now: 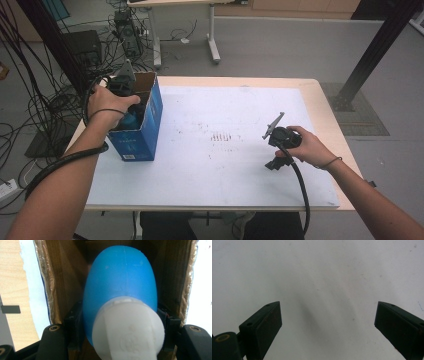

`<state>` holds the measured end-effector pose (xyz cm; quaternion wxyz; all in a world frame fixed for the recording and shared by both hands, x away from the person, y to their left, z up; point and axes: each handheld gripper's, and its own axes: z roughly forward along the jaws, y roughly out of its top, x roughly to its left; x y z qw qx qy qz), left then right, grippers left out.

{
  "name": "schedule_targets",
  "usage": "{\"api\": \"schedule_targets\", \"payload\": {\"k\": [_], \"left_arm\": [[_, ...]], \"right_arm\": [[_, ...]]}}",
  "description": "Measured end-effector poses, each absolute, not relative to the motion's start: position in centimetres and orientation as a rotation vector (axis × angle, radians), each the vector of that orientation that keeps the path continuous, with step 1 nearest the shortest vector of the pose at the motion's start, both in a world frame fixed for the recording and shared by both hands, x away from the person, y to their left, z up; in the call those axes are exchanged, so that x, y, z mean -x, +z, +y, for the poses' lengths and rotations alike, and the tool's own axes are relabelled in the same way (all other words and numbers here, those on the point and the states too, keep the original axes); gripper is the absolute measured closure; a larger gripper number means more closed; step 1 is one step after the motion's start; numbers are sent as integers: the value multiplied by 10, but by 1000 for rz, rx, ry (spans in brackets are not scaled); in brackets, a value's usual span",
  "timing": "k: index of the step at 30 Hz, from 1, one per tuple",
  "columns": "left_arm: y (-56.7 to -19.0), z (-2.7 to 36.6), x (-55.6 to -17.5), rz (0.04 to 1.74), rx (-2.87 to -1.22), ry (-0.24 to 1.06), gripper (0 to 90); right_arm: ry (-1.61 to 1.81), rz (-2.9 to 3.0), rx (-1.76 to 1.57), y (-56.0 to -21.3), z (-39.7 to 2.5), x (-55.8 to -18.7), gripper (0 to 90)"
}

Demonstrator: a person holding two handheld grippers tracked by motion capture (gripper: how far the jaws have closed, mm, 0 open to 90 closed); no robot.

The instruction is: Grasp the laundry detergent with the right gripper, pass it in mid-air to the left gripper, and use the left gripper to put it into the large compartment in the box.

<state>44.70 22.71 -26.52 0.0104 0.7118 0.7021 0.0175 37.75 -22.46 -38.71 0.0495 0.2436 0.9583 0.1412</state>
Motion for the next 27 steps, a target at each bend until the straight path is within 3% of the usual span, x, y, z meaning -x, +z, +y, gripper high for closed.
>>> {"api": "schedule_targets", "payload": {"k": [27], "left_arm": [[-265, 229, -448, 2194, -2218, 41, 373]], "right_arm": [[421, 2917, -748, -389, -226, -378, 76]]}}
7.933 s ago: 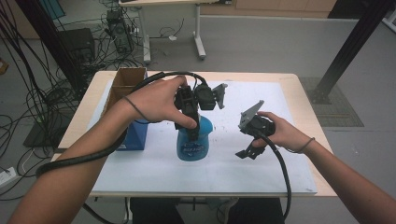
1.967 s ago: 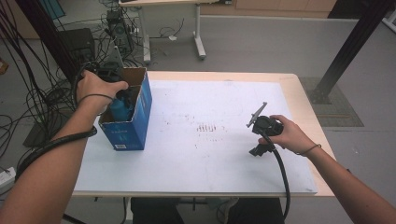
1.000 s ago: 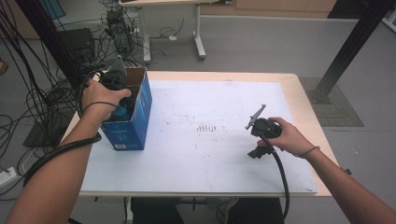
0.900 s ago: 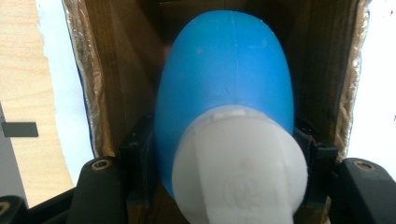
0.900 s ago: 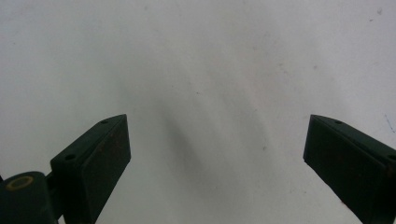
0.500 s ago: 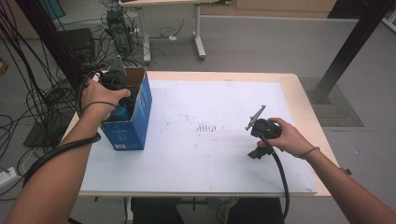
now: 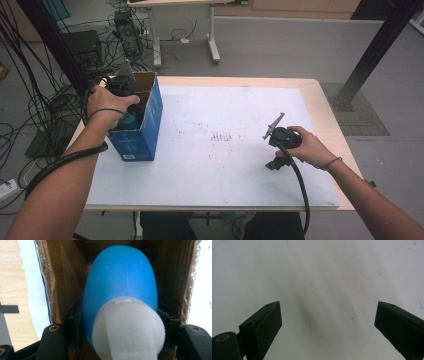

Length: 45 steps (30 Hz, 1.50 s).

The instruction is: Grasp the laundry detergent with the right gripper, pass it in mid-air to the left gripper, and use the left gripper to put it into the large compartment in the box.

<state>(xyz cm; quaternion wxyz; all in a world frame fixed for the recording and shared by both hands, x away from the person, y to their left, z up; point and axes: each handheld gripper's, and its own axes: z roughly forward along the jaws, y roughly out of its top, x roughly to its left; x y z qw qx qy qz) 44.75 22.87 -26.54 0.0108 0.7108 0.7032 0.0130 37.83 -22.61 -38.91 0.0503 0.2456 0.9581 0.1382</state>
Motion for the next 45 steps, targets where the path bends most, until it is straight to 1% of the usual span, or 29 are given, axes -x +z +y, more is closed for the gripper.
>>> {"api": "schedule_targets", "payload": {"k": [45], "left_arm": [[-265, 231, -448, 2197, -2209, 17, 374]], "right_arm": [[422, 2912, -761, -389, -226, -379, 74]]}}
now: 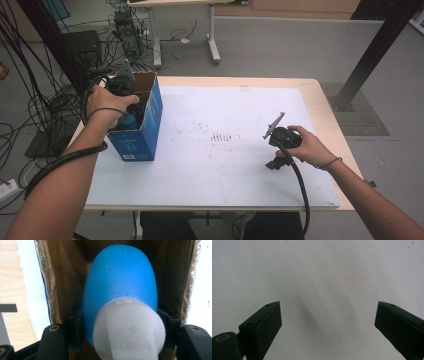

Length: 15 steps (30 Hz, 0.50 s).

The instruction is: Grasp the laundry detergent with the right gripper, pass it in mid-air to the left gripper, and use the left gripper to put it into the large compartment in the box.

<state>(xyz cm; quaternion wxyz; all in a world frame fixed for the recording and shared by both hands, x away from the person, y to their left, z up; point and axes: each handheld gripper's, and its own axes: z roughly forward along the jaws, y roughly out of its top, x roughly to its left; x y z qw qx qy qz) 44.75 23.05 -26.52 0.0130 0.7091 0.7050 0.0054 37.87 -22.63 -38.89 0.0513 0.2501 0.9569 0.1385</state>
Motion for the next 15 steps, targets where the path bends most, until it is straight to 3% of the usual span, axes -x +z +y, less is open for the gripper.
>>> {"api": "schedule_targets", "payload": {"k": [10, 15], "left_arm": [[-265, 231, -448, 2187, -2208, 5, 371], [-260, 231, -448, 2182, -2211, 18, 328]], "right_arm": [[423, 2912, -761, -389, -226, -379, 73], [417, 2914, -767, -390, -226, -380, 73]]}}
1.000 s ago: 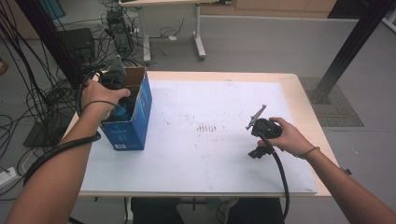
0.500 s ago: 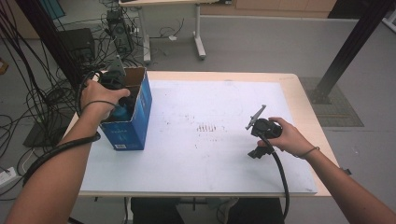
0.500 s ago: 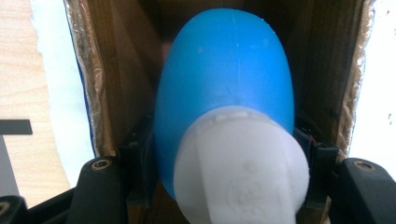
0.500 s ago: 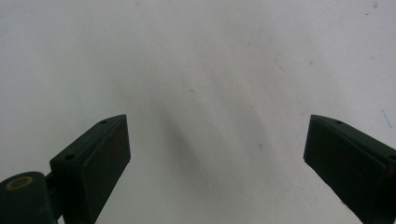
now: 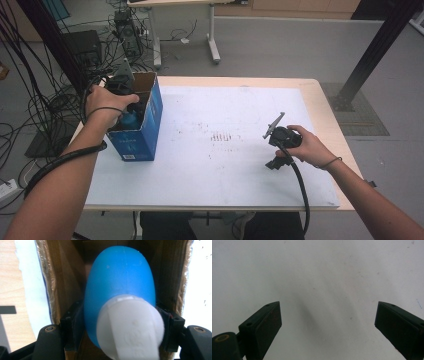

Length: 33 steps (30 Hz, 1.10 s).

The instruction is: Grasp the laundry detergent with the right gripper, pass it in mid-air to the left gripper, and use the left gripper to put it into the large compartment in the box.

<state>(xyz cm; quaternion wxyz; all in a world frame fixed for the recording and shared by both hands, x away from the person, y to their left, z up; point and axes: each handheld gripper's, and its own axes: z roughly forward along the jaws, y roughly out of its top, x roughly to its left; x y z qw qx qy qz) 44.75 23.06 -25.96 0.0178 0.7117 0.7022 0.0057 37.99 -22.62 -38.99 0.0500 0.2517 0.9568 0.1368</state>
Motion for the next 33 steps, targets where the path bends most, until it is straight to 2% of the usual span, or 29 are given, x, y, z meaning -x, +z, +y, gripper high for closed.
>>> {"api": "schedule_targets", "payload": {"k": [13, 20, 24, 33], "left_arm": [[-242, 232, -445, 2165, -2178, -10, 293], [-225, 225, -442, 2146, -2214, 22, 265], [-216, 220, -440, 2135, -2250, 72, 228], [-194, 208, -430, 2074, -2286, 82, 118]], "right_arm": [[418, 2918, -748, -391, -222, -381, 73], [414, 2914, -741, -389, -221, -382, 73], [421, 2920, -748, -390, -219, -382, 73], [428, 2925, -740, -388, -216, -383, 73]]}}
